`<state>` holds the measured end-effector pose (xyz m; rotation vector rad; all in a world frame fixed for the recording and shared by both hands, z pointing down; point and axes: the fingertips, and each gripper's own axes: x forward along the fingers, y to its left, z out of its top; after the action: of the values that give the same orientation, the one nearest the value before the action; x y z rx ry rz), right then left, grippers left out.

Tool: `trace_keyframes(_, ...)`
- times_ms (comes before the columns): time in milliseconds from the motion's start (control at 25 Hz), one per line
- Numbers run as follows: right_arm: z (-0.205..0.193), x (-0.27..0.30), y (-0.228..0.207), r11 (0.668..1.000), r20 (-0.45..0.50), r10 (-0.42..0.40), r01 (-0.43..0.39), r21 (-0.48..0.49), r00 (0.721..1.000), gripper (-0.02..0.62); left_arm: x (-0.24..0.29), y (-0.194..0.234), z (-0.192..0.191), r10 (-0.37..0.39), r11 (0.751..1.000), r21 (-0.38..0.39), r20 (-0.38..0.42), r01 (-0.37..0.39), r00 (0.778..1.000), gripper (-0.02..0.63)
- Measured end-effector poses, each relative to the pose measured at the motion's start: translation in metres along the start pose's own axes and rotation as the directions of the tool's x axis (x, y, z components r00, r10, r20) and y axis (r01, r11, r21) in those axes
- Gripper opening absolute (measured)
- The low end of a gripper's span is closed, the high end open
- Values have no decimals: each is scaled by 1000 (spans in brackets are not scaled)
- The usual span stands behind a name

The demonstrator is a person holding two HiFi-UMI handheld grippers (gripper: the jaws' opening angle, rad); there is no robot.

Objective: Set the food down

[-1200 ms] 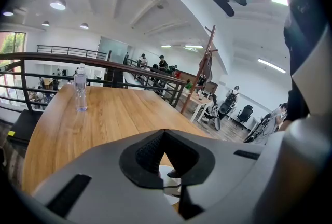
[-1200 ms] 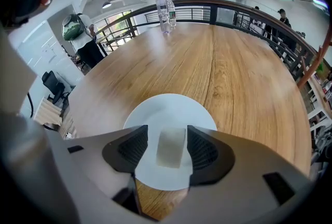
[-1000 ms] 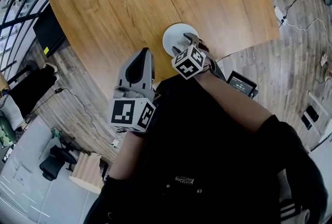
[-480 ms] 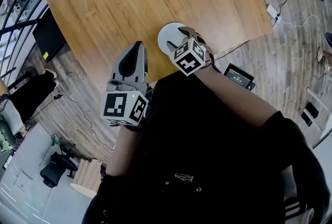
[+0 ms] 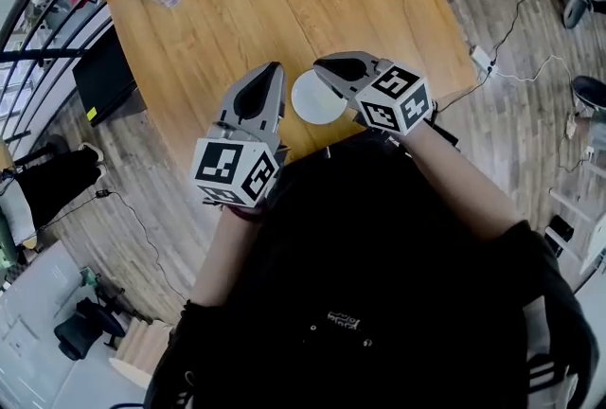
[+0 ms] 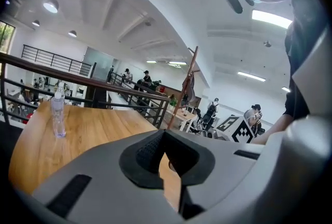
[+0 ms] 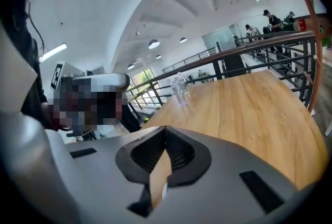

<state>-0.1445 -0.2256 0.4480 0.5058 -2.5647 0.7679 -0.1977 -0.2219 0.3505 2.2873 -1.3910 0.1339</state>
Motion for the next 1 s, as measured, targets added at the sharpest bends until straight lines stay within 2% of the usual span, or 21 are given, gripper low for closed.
trace_keyframes(160, 48, -24, 9, 999, 97, -14, 19, -46, 995, 18, 8, -8, 30, -32, 998, 54, 48, 30, 998, 6)
trace_keyframes(240, 80, -38, 16, 997, 166, 21, -9, -74, 986, 18, 11, -8, 47, -46, 996, 82, 69, 40, 997, 5)
trace_keyframes(400, 151, -78, 42, 979, 336, 123, -58, -197, 934, 18, 9, -6, 87, -69, 988, 148, 137, 48, 988, 6)
trace_keyframes(520, 185, -107, 66, 958, 412, 202, -93, -270, 889, 18, 2, -9, 114, -83, 984, 171, 195, 50, 977, 6)
trace_keyframes(600, 202, -124, 79, 945, 440, 238, -101, -312, 866, 17, 1, -18, 130, -100, 983, 174, 231, 60, 968, 5)
trace_keyframes(720, 220, -140, 87, 933, 467, 238, -67, -353, 852, 17, 2, -37, 147, -145, 976, 197, 270, 93, 952, 5)
trace_keyframes(1000, 222, -157, 87, 938, 483, 196, -19, -347, 853, 17, -4, -69, 157, -233, 941, 304, 267, 147, 935, 5)
